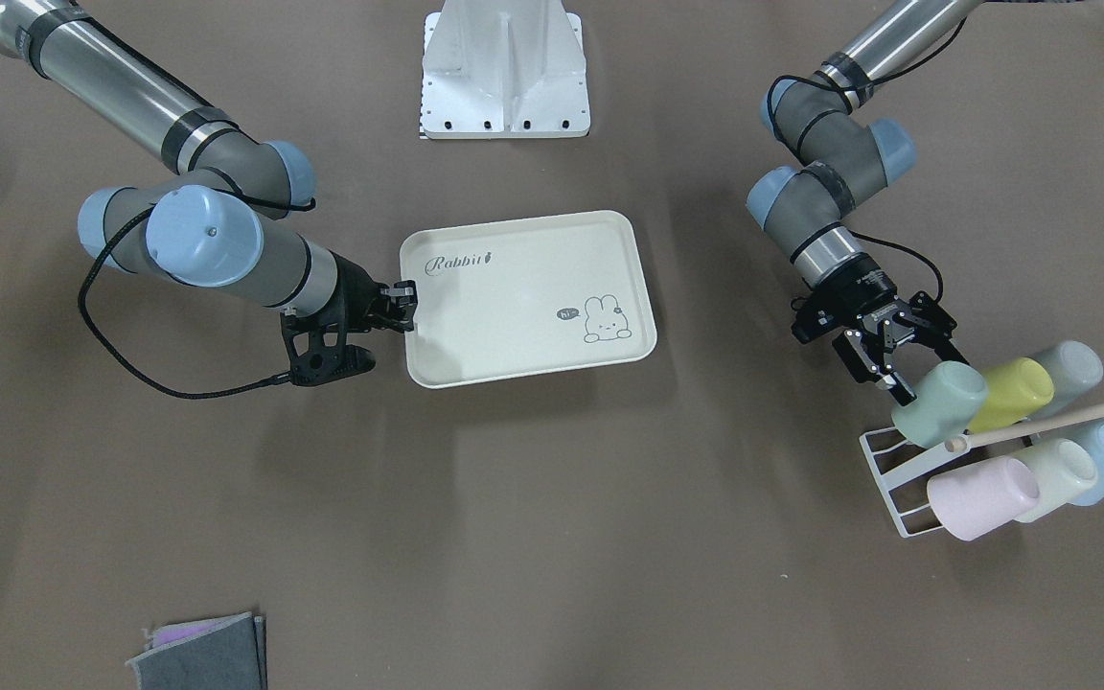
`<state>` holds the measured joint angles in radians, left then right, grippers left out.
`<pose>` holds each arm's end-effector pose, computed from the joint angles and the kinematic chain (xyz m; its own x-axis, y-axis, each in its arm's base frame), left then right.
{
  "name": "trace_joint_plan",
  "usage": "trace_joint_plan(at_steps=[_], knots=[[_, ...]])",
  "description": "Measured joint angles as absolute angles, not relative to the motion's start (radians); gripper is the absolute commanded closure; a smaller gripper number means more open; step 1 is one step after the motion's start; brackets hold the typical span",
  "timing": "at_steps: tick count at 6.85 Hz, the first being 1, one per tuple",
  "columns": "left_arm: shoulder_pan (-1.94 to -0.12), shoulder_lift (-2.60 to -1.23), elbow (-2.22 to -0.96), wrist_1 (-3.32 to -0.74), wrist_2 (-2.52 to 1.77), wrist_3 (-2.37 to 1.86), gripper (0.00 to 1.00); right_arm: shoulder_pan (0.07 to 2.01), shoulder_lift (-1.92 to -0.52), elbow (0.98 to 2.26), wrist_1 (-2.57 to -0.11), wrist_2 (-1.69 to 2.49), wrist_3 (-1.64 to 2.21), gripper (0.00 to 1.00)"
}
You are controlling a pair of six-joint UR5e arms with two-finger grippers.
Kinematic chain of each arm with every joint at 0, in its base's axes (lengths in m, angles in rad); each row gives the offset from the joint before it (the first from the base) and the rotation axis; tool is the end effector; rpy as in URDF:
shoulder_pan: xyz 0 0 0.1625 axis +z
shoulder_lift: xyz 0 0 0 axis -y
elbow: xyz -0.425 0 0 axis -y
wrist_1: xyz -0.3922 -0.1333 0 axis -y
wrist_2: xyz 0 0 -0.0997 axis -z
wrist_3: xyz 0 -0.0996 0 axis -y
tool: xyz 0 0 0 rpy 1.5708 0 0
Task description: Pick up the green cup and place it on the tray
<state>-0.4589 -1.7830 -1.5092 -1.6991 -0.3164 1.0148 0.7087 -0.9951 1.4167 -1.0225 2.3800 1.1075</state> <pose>0.4205 -0.4620 0.5215 -0.5355 0.4478 0.7160 -0.7712 0.0863 -0.6307 -0.4933 -0.5036 0.3151 0.3822 -0.0786 0.9207 0.1955 0.9807 0.0026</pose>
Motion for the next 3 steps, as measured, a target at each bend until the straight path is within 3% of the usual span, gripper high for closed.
trace_joint_plan(at_steps=[3], knots=[[-0.469, -1.789, -1.492, -1.707, -0.304, 1.013, 0.01, 0.660, -1.010, 1.412, -1.007, 2.336, 1.112, 1.00]])
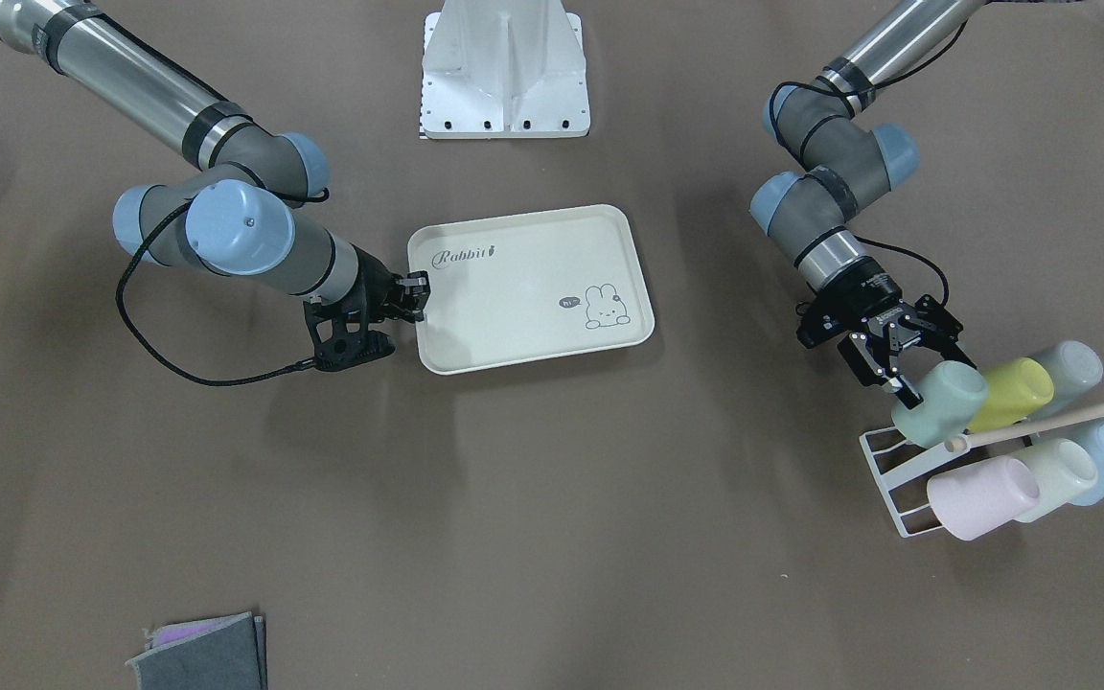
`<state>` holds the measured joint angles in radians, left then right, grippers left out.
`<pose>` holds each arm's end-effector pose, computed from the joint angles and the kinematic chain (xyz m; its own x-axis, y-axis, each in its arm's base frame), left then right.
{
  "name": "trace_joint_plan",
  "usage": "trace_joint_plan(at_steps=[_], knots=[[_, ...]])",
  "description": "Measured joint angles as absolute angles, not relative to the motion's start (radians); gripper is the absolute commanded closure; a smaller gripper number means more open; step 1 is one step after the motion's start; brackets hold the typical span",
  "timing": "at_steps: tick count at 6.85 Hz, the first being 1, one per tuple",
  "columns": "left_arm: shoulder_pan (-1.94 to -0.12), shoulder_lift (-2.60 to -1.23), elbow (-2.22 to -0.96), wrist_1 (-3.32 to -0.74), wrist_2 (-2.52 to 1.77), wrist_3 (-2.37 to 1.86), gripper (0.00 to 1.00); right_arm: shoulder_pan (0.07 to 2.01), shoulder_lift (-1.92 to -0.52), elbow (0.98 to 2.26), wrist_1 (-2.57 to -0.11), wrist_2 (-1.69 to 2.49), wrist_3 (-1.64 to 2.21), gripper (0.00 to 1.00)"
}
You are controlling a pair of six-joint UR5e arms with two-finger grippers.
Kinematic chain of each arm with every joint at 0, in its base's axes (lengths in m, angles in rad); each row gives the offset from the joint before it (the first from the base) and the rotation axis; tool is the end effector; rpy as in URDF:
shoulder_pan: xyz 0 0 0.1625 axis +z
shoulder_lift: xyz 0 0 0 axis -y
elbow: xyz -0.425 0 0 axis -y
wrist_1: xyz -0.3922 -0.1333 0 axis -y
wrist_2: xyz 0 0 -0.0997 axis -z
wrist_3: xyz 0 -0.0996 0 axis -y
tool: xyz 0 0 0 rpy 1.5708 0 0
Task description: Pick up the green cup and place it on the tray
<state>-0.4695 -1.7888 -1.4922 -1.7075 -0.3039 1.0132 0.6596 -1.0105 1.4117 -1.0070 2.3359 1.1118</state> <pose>0.4178 -0.4680 0.5244 -0.5337 0.4483 0.7171 -0.7657 0.1038 -0.6347 -0.5159 -0.4815 0.3283 0.3999 -0.0943 0.9117 0.2064 0.9784 0.0106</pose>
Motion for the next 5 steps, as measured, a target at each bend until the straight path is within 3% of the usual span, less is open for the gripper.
trace_joint_plan(at_steps=[5], knots=[[-0.489, -1.808, -1.456, -1.708, -0.302, 1.009, 0.01, 0.688, -1.027, 1.416, -1.008, 2.331, 1.183, 1.00]])
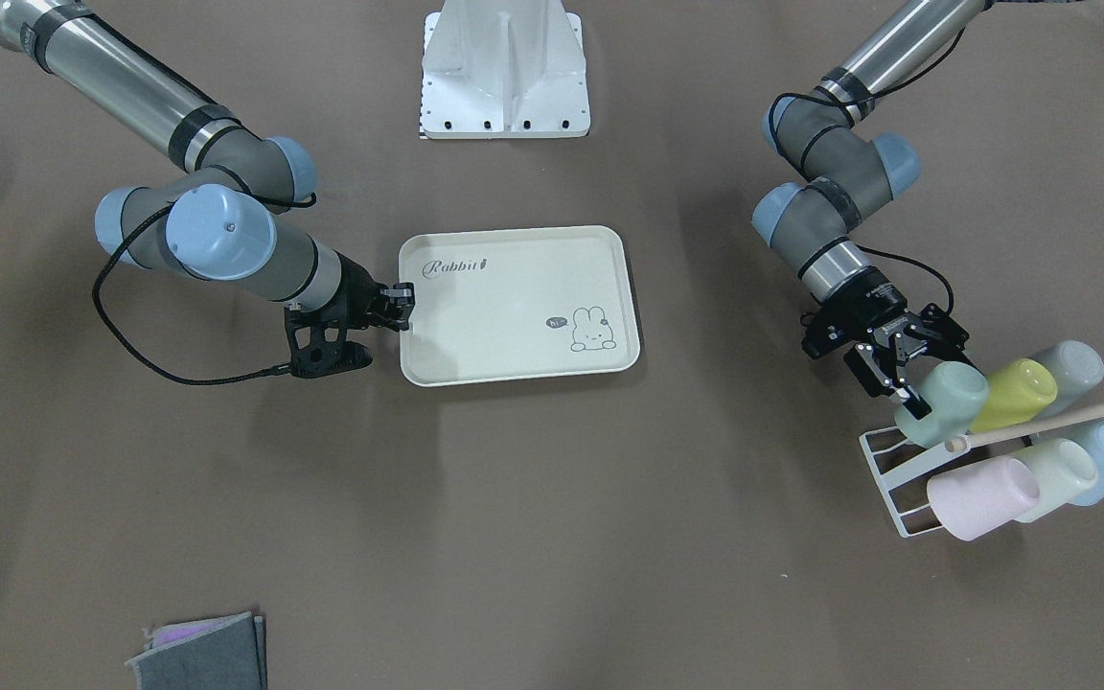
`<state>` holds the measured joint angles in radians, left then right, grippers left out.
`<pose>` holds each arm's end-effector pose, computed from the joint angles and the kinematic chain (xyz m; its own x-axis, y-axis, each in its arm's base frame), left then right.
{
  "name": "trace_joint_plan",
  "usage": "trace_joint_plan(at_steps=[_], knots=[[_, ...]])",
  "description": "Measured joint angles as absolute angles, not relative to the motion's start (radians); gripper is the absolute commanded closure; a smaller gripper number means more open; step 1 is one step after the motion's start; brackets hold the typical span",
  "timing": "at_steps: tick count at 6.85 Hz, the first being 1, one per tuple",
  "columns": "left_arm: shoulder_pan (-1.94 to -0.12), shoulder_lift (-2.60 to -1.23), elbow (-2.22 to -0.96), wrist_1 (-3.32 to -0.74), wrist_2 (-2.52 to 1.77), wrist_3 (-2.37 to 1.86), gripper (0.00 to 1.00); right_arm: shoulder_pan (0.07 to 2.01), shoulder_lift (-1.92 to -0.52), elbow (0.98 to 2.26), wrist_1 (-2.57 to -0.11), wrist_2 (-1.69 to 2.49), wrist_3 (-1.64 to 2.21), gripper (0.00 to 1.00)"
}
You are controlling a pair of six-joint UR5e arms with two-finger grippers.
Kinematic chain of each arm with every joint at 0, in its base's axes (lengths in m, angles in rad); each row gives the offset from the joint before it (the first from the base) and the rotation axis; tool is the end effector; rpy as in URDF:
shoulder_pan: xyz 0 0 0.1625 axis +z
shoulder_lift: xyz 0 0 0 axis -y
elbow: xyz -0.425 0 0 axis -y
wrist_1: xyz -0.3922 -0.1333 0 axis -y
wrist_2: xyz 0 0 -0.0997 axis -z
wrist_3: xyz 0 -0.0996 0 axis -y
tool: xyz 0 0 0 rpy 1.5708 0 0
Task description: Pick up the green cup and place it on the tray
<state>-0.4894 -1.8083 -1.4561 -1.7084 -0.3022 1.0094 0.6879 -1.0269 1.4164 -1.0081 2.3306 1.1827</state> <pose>0.4162 -0.4804 0.5305 -0.5320 0.4629 0.7091 -0.7561 0.1173 -0.6438 -0.4993 -0.4940 0.3379 0.4248 -0.0060 0.9053 0.1448 0.9876 -0.0614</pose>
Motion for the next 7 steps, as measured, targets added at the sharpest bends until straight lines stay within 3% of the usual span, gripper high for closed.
trace_joint_plan(at_steps=[4, 5, 6, 7], knots=[[-0.495, -1.828, -1.402, -1.740, -0.302, 1.010, 0.01, 0.690, -1.036, 1.416, -1.006, 2.327, 1.198, 1.00], [-0.495, -1.833, -1.394, -1.746, -0.302, 1.011, 0.01, 0.689, -1.037, 1.416, -1.006, 2.322, 1.198, 0.88], [-0.495, -1.836, -1.391, -1.748, -0.302, 1.012, 0.01, 0.688, -1.036, 1.417, -1.006, 2.319, 1.199, 0.64], [-0.495, -1.837, -1.390, -1.748, -0.302, 1.013, 0.04, 0.688, -1.035, 1.418, -1.006, 2.318, 1.200, 0.57]])
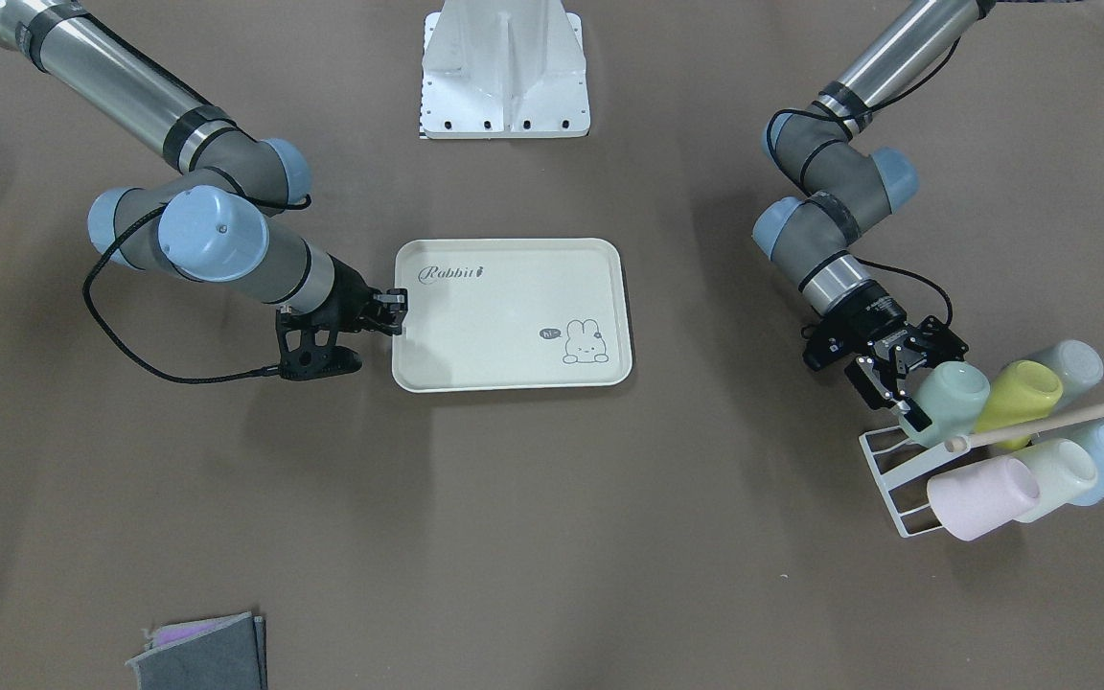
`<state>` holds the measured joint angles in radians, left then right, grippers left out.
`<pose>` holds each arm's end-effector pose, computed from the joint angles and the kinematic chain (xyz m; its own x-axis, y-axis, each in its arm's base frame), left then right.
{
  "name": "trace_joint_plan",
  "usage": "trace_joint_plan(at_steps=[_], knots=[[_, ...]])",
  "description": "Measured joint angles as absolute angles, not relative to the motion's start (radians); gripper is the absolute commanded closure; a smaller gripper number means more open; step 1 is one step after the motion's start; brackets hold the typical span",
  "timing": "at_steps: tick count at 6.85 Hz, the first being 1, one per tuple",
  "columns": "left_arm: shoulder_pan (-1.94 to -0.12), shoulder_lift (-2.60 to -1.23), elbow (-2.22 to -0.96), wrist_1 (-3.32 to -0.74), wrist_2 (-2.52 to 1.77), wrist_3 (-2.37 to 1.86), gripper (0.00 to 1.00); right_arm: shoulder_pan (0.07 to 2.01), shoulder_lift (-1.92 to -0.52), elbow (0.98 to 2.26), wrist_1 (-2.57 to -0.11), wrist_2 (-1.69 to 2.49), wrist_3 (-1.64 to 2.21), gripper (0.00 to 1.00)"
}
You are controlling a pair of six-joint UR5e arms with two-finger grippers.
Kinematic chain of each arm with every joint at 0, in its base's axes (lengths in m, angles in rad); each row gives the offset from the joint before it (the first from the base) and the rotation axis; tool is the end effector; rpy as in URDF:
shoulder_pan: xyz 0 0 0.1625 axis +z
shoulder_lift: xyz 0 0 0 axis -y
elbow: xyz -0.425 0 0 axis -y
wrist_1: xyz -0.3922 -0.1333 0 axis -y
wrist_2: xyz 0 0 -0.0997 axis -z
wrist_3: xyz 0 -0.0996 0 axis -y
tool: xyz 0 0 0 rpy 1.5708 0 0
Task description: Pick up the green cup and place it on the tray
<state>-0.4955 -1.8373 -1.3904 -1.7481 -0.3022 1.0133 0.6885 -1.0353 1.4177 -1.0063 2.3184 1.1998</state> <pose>0.4251 -0.4894 0.5414 -0.5302 0.4656 0.7086 -0.7550 0.1210 -0.6444 -0.4975 -0.4943 0.3434 0.4349 0.0135 0.9004 0.1264 0.9891 -0.0759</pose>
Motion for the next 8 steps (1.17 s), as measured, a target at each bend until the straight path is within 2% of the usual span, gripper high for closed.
trace_joint_plan(at_steps=[1, 2, 3, 8], knots=[[-0.495, -1.838, -1.390, -1.748, -0.302, 1.015, 0.29, 0.689, -1.035, 1.420, -1.006, 2.318, 1.201, 0.18], [-0.495, -1.841, -1.390, -1.747, -0.302, 1.018, 0.44, 0.691, -1.037, 1.426, -1.006, 2.318, 1.203, 0.02], [-0.496, -1.844, -1.391, -1.747, -0.302, 1.021, 0.50, 0.697, -1.041, 1.436, -1.007, 2.319, 1.203, 0.01], [-0.508, -1.845, -1.427, -1.777, -0.302, 1.082, 0.49, 0.914, -1.202, 1.537, -1.065, 2.330, 1.097, 0.00]])
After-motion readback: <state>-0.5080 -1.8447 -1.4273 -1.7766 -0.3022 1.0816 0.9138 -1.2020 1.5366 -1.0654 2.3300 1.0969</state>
